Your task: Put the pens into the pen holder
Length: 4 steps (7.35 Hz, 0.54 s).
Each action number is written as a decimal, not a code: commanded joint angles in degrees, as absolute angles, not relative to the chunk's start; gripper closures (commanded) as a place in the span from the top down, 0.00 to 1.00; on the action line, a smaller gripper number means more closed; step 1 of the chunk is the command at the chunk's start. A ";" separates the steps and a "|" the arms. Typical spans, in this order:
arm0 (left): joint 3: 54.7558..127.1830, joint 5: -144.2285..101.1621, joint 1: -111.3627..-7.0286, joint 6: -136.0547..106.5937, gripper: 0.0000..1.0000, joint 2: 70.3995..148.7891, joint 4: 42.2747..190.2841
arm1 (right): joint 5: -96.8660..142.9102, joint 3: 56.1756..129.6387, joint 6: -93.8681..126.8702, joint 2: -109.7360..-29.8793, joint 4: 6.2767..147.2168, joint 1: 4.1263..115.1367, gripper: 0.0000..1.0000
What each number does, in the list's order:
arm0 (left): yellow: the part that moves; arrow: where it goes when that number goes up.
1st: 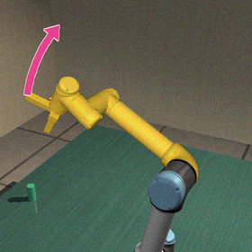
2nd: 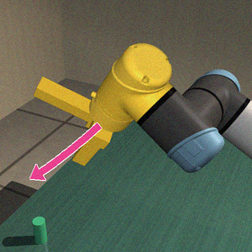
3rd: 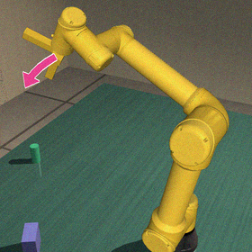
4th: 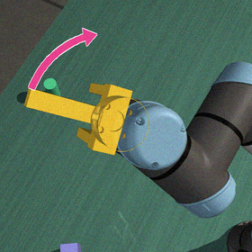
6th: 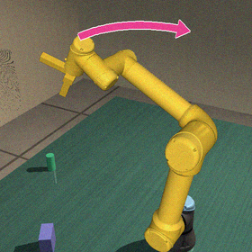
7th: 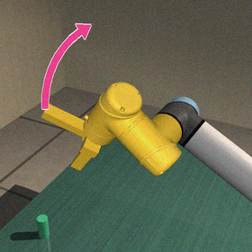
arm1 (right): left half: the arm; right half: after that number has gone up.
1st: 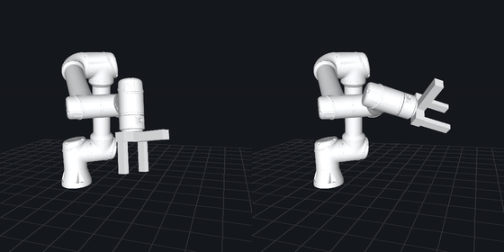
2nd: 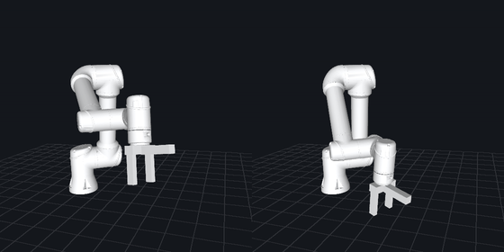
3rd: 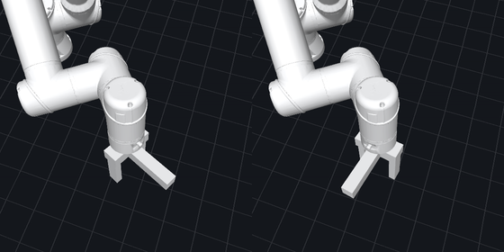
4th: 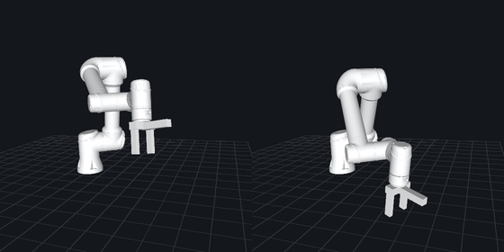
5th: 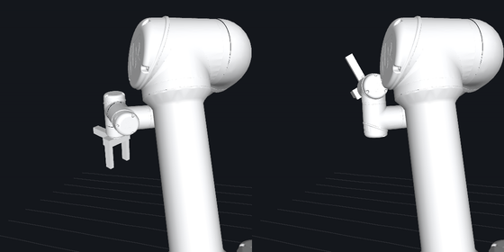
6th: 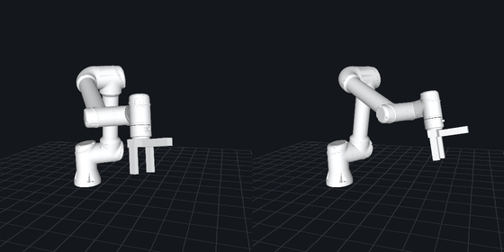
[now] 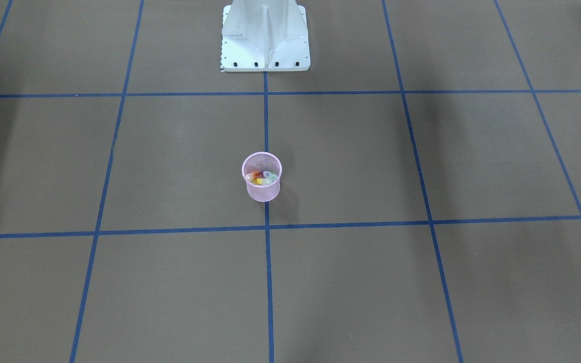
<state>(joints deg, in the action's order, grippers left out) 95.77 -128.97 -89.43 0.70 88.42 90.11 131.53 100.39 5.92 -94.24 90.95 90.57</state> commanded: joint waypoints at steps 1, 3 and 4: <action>96.15 -129.72 -89.38 0.35 1.00 88.51 90.18 | 132.27 100.28 6.15 -94.13 90.97 90.62 0.99; 96.15 -134.28 -89.38 0.26 1.00 88.51 90.18 | 135.34 100.46 6.24 -94.22 90.88 90.62 0.99; 95.98 -134.30 -89.38 0.35 1.00 88.51 90.18 | 135.35 100.72 6.33 -94.31 90.88 90.62 0.99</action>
<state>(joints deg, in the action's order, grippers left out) 96.08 -133.26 -89.39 0.33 88.50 90.17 134.67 100.50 6.24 -94.23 90.89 90.61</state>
